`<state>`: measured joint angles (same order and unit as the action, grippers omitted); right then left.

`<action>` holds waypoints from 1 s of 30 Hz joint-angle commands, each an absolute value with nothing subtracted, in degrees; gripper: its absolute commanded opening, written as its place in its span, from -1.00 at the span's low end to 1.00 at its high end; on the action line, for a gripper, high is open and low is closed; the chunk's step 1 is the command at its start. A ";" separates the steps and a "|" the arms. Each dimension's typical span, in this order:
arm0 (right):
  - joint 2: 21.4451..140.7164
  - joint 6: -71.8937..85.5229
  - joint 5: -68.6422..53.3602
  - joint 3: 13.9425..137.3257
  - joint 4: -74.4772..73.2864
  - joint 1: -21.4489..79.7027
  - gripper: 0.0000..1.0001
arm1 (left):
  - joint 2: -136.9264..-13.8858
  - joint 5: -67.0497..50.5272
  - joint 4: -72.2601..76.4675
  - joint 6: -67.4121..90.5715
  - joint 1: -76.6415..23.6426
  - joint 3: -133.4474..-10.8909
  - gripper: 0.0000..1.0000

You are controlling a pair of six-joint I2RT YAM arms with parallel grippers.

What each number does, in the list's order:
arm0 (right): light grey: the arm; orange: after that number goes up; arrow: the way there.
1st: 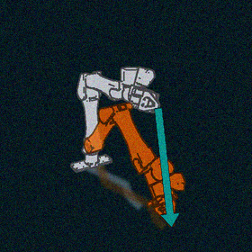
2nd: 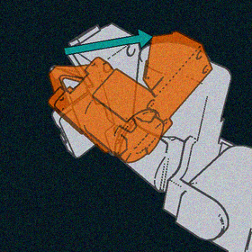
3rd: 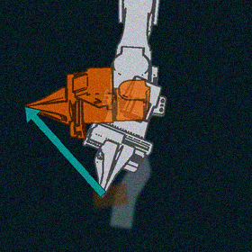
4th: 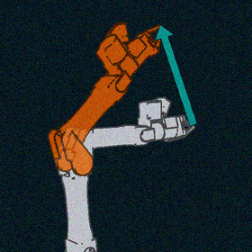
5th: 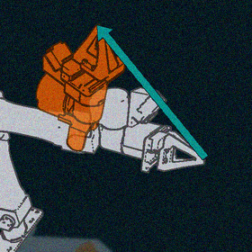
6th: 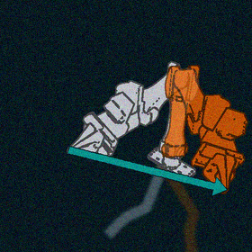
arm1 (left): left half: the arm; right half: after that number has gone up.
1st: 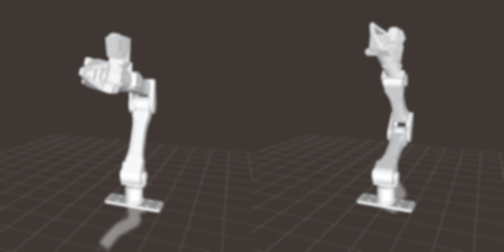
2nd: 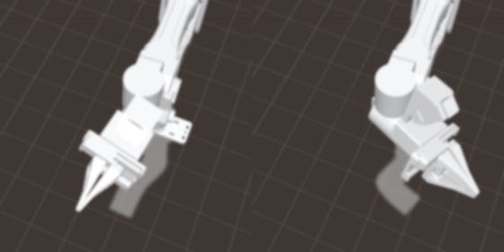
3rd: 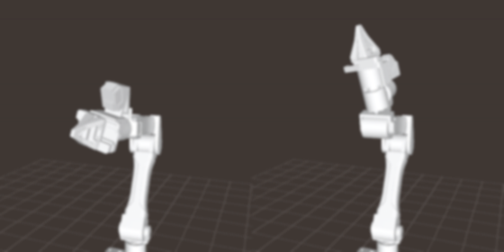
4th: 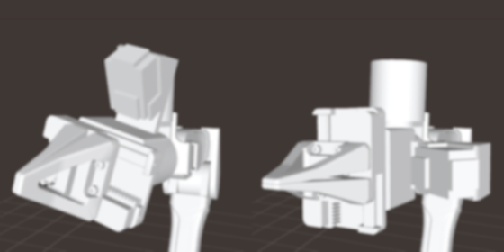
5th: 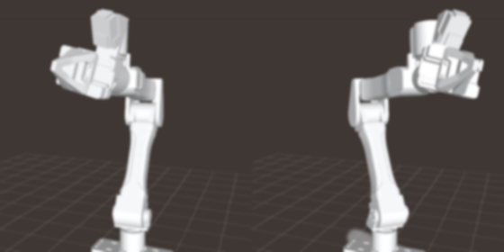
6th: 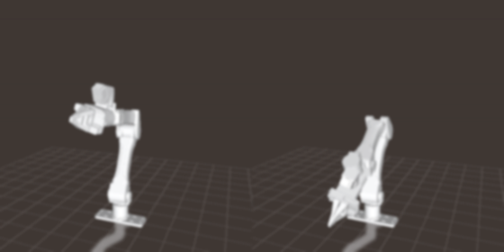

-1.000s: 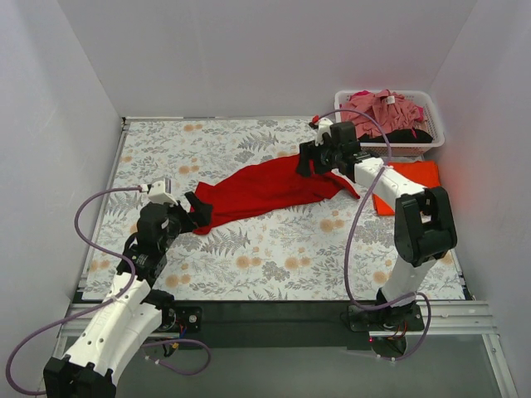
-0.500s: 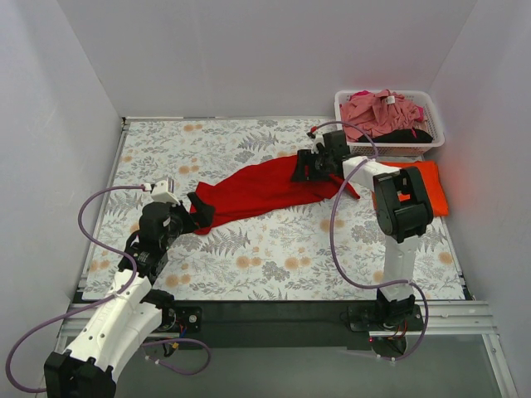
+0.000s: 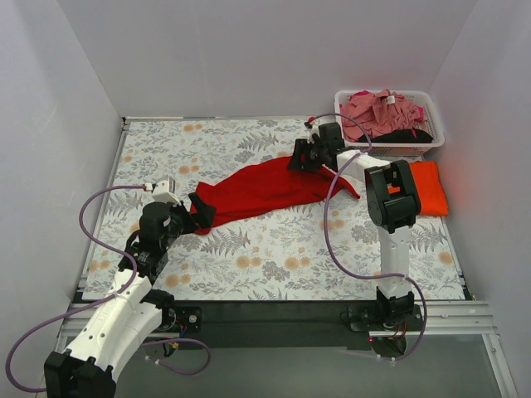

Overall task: Fold and stack the t-shirts
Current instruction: Flatten the tshirt out

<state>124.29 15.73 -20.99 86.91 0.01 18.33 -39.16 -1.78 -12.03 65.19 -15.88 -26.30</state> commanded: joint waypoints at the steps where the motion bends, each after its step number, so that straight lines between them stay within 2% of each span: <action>1: 125.85 16.26 -21.36 90.08 1.67 18.10 0.18 | -38.50 -2.64 -12.22 64.25 -15.73 -28.39 0.96; 3: 126.03 16.00 -22.06 90.35 1.67 18.11 -0.02 | -38.50 -2.64 -12.22 64.25 -15.82 -28.39 0.96; 4: 125.86 15.82 -23.37 90.35 1.76 18.11 -0.34 | -38.32 -2.64 -12.22 64.16 -15.82 -28.39 0.96; 6: 125.07 15.30 -25.39 90.18 1.67 18.37 -0.70 | -38.32 -2.64 -12.22 64.07 -15.82 -28.39 0.96; 7: 123.42 14.77 -26.18 89.74 1.67 18.54 -0.97 | -38.32 -2.55 -12.13 64.07 -15.82 -28.39 0.96; 14: 107.51 10.38 -29.18 79.38 1.32 24.51 -0.97 | -38.06 -2.20 -12.48 64.07 -15.56 -28.48 0.96; 24: 86.94 2.99 -35.06 60.22 -15.37 52.52 -0.97 | -34.81 4.12 -15.03 65.65 -15.12 -29.35 0.96; 30: 77.18 3.43 -38.40 51.33 -24.16 62.30 -0.97 | -33.75 7.03 -15.73 66.36 -14.94 -29.36 0.97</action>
<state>81.91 4.08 -35.05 52.82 -17.08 60.10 -34.15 4.34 -14.52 66.02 -15.42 -27.38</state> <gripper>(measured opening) 0.020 0.982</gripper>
